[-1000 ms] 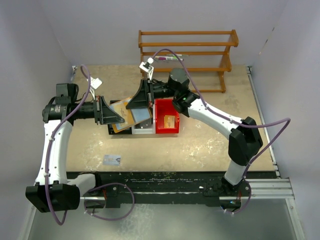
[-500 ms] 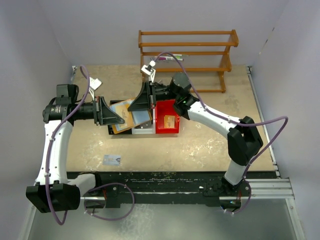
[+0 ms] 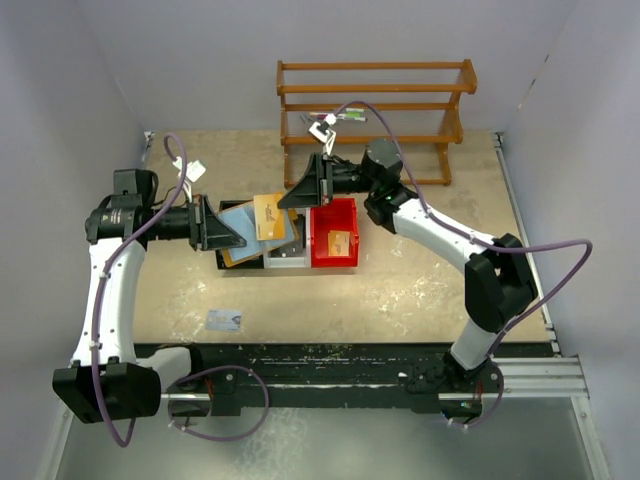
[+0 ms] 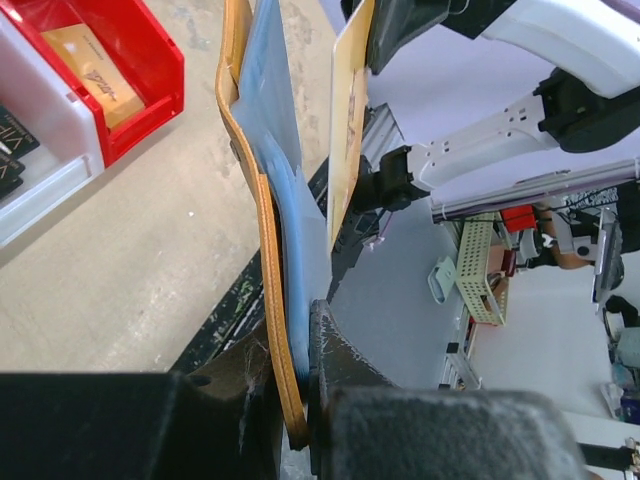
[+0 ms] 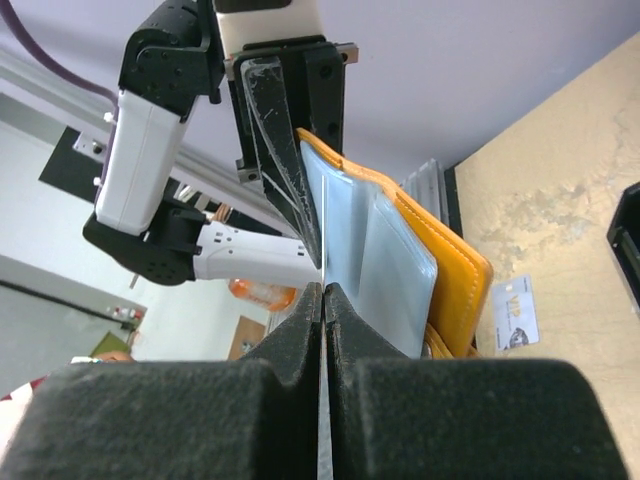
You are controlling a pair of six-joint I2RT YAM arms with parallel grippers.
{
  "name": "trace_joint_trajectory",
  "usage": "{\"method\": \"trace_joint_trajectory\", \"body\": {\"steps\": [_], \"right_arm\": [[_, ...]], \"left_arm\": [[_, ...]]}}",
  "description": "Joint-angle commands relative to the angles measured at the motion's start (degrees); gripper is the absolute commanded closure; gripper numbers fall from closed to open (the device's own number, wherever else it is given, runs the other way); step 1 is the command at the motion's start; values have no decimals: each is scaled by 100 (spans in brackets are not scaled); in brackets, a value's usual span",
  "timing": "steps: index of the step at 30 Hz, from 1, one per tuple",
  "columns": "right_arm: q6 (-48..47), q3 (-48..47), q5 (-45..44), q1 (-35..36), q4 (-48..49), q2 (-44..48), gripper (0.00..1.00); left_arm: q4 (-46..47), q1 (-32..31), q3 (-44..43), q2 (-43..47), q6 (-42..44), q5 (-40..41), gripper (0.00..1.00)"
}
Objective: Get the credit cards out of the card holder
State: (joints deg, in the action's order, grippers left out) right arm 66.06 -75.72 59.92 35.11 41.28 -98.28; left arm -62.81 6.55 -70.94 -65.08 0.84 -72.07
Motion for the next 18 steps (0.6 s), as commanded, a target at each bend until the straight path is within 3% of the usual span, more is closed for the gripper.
{"method": "trace_joint_trajectory", "body": {"steps": [1,5,8,11,18], "right_arm": [[-362,-137,-28,-165,-419,355,100],[-1002,-61,-322,-607,-1327,665,100],[-2268,-112,-1268,-987,-3285,1036,100],[-3040,-81,-2393,-1111,-4574,1205,100],[-3724,432,-4441,-1140,-5358,1131,100]], "left_arm": [[-173,40,-258,16,430,67,95],[-250,40,-369,38,684,458,96],[-225,40,-541,82,950,1212,98],[-248,40,-734,100,1347,1816,98],[-379,40,-991,-24,1691,2531,98]]}}
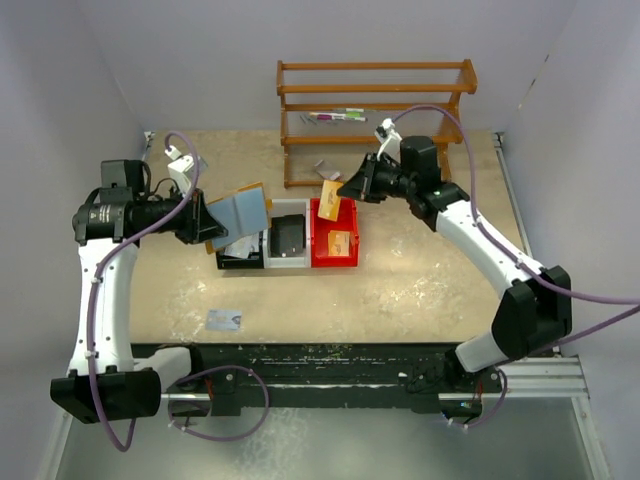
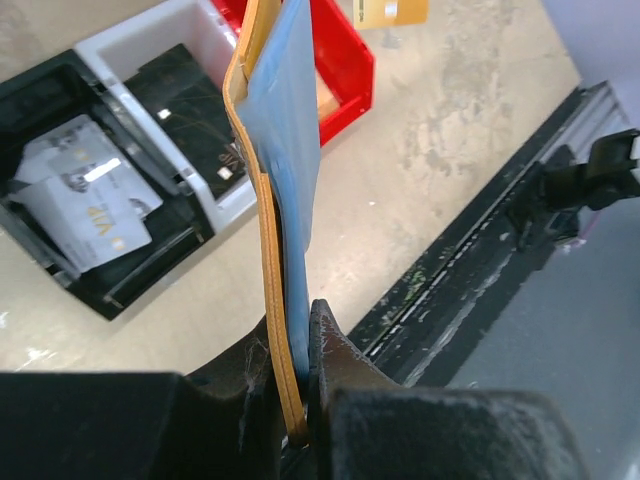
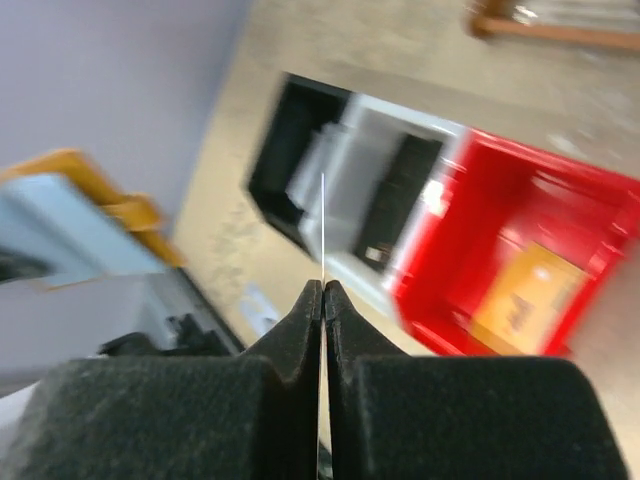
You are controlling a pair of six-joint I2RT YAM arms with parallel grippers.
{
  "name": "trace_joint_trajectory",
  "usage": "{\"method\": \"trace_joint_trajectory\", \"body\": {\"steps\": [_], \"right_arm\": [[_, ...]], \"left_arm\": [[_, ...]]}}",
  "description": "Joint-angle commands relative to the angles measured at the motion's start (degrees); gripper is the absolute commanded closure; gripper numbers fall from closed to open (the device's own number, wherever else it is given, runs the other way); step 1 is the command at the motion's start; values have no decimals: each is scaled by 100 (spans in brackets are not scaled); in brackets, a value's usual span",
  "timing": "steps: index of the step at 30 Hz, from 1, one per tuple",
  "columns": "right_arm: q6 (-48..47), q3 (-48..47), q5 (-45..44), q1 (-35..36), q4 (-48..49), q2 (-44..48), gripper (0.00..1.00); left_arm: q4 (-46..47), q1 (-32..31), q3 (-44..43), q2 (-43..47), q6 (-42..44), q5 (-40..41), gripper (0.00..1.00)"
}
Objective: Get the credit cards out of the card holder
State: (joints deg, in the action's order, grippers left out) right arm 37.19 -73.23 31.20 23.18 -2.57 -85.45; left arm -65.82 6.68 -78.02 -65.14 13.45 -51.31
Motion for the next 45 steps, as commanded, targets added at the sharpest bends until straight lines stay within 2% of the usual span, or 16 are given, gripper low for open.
{"method": "trace_joint_trajectory", "body": {"steps": [1,3,19,29,34,36,45], "right_arm": [[-905,149,-2065,70,-1166,-309,100],[-968,31,-2600,188,-1396,-551,100],[-918,-91,-2862,753,-581,-1580,100],[-1073,91,-2815,804,-575,-1525,100],[-1140,135,-3070,836,-582,-1307,100],[-1145,159,-3127,845,-557,-1123,94],[-1064,41,-3185,844,-697,-395,56]], "left_arm": [[-94,27,-304,-22,445,504,98],[-112,27,-320,4,451,570,98],[-473,26,-765,-43,325,1,98],[-486,27,-787,4,282,-227,99],[-640,27,-915,-37,338,-725,99],[-687,27,-986,-80,347,-834,99],[-770,27,-1112,-162,351,-1060,99]]}}
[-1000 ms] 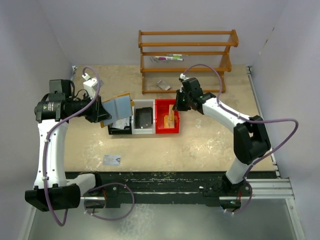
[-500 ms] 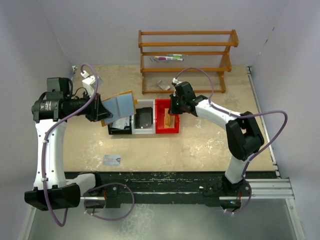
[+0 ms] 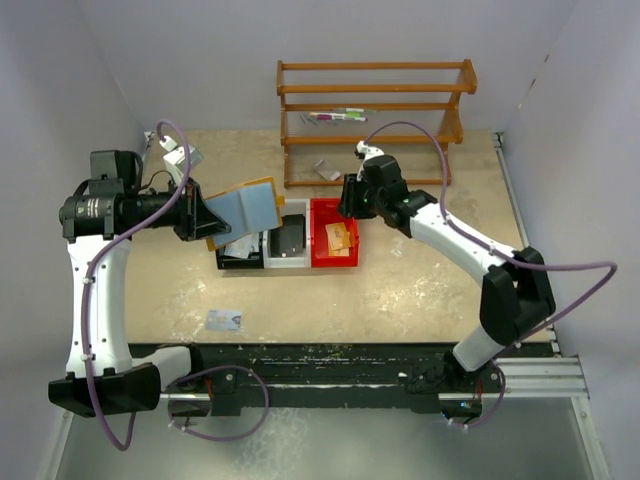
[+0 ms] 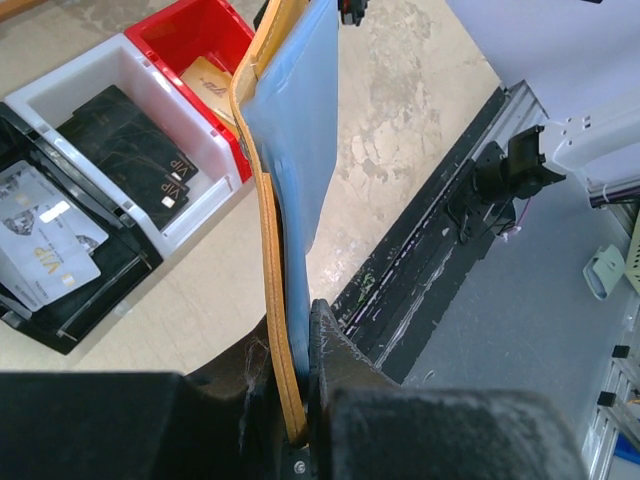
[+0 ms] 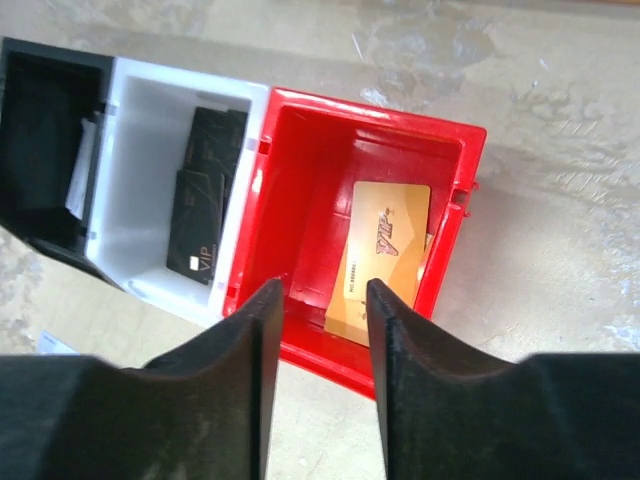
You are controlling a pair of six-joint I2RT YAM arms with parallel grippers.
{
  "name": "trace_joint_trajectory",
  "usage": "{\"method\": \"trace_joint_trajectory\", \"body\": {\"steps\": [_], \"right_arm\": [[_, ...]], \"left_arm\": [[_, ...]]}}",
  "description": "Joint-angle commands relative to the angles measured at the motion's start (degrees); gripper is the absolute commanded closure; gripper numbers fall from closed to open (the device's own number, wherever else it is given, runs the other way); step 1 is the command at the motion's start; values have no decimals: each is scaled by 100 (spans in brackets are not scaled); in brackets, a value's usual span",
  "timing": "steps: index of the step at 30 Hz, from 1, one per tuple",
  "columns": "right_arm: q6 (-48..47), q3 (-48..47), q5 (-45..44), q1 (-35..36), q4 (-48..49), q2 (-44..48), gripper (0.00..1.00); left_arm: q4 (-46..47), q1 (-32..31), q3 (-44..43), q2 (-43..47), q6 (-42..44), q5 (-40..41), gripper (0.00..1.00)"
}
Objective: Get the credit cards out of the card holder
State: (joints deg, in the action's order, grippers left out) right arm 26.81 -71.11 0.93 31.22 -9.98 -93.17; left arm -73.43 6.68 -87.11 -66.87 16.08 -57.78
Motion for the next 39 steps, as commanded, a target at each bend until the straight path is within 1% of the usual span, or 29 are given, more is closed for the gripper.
{"method": "trace_joint_trajectory", "body": {"steps": [1,4,7,8,11,13,16,19,20,22,24,27,32,34,35,38,39], "right_arm": [[-26,-206,-169,35,2,437,52],[-20,-312,-242,40,-69,651,41],[34,-330,-120,67,54,962,29],[69,-332,21,76,137,1073,28],[253,-275,709,89,563,1394,20],[418,-261,1377,93,1036,1515,15],[806,-136,2391,119,1782,1634,0],[1280,87,3030,144,2658,1720,1],[1435,157,3195,173,3092,1718,1],[1621,220,3454,302,3540,1651,1],[1595,119,3526,514,3630,1523,1],[1320,-120,3435,846,3437,1307,0],[1424,-271,3591,1046,3659,1039,1],[1513,-303,3706,1166,3945,924,6],[1572,-322,3742,1224,4055,847,10],[1842,-367,4000,1336,4494,600,25],[1951,-332,4044,1354,4681,550,32]], "left_arm": [[-3,27,-206,14,89,-429,99],[-28,27,-227,17,100,-470,99],[-89,27,-272,-11,132,-552,99],[-135,27,-307,-20,171,-610,99],[-251,27,-373,-90,249,-807,99],[-296,27,-383,-103,325,-902,99],[-326,27,-340,-98,431,-964,99],[-434,27,-278,-107,587,-1103,99],[-466,27,-259,-108,617,-1138,99],[-477,27,-227,-118,636,-1188,99],[-488,27,-228,-133,642,-1228,99],[-497,29,-237,-155,642,-1341,99],[-481,27,-236,-172,603,-1403,98],[-500,27,-220,-175,635,-1408,98],[-509,27,-211,-166,646,-1411,98],[-601,27,-225,-181,731,-1485,98],[-633,27,-231,-179,768,-1528,98]]}}
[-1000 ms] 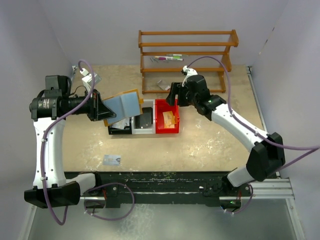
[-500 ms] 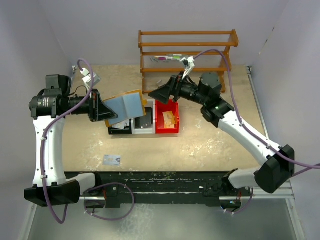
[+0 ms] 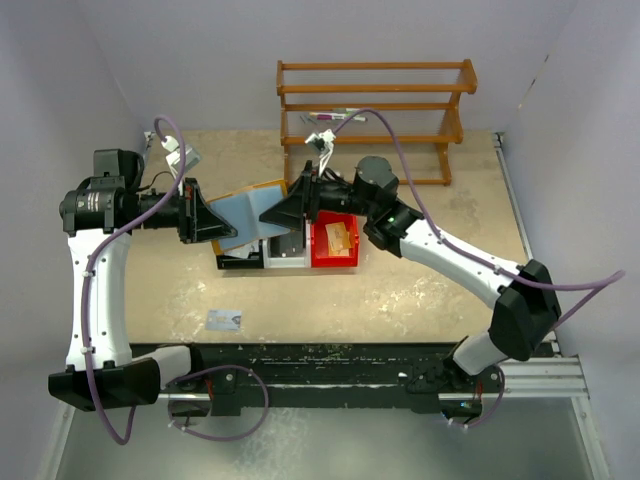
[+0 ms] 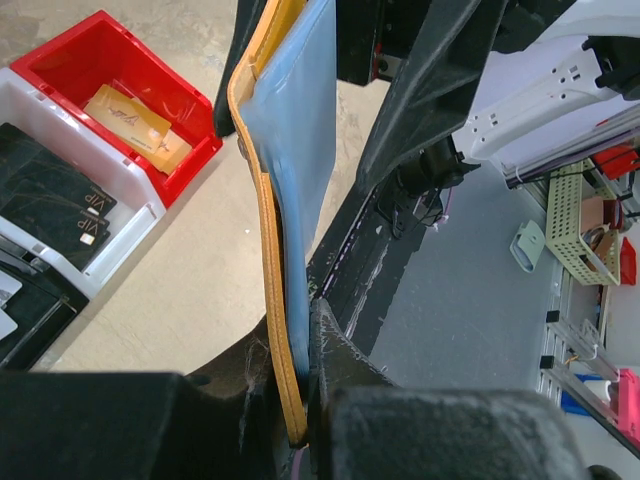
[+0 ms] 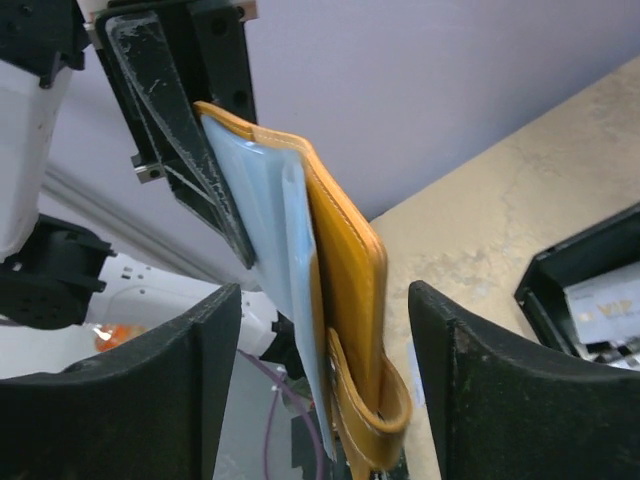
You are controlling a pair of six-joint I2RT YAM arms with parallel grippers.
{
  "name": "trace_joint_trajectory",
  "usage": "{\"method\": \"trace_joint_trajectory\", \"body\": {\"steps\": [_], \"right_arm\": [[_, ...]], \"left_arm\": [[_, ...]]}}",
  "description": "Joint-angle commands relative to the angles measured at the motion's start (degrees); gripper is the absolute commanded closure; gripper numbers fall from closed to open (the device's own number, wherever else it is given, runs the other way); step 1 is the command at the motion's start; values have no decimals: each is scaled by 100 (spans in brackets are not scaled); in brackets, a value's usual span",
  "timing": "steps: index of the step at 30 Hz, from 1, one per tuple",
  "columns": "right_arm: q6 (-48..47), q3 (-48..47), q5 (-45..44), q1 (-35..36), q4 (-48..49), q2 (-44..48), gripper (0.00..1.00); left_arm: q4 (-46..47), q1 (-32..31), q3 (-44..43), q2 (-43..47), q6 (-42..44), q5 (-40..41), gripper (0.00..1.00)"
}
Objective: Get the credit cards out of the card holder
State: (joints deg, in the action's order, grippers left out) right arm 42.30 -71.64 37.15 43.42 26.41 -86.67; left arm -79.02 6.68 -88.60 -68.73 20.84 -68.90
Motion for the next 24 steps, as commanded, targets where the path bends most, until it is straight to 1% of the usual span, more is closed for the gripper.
{"method": "trace_joint_trajectory", "body": {"steps": [1,2,4,5,7,8,9,11,12,13,15,17,18,19,21,24], "right_arm": [[511,-241,468,140,1200,-144,37],[614,-201,489,140,1343,-172,44],[704,-141,498,141,1467,-183,65],[720,-107,480,141,1508,-152,78],[736,-21,429,140,1492,-66,99],[736,-7,436,145,1455,-22,100],[727,23,457,137,1439,20,100],[679,99,328,117,1428,144,100],[625,136,199,114,1374,227,100],[576,159,132,114,1334,267,100],[550,233,61,114,1343,380,100],[549,332,23,99,1365,456,100],[547,372,44,86,1389,489,100],[593,451,65,68,1482,527,100],[727,581,82,28,1713,583,100],[762,638,111,-13,1777,636,100]], "left_arm": [[-118,27,-94,6,334,-471,98],[-155,27,-99,12,375,-519,98],[-183,27,-64,27,432,-575,97],[-184,27,-23,39,449,-598,96],[-213,27,50,36,532,-644,93],[-229,27,95,39,576,-697,87],[-229,27,121,45,605,-729,78],[-195,27,219,53,602,-789,54],[-186,27,268,59,605,-817,47],[-165,24,306,66,582,-833,41],[-153,27,332,82,552,-883,36],[-252,27,299,106,623,-1056,34],[-440,27,248,105,797,-1229,34],[-569,31,235,116,1007,-1465,34],[-605,34,269,139,1053,-1689,34],[-603,34,298,101,1058,-1778,36]]}}
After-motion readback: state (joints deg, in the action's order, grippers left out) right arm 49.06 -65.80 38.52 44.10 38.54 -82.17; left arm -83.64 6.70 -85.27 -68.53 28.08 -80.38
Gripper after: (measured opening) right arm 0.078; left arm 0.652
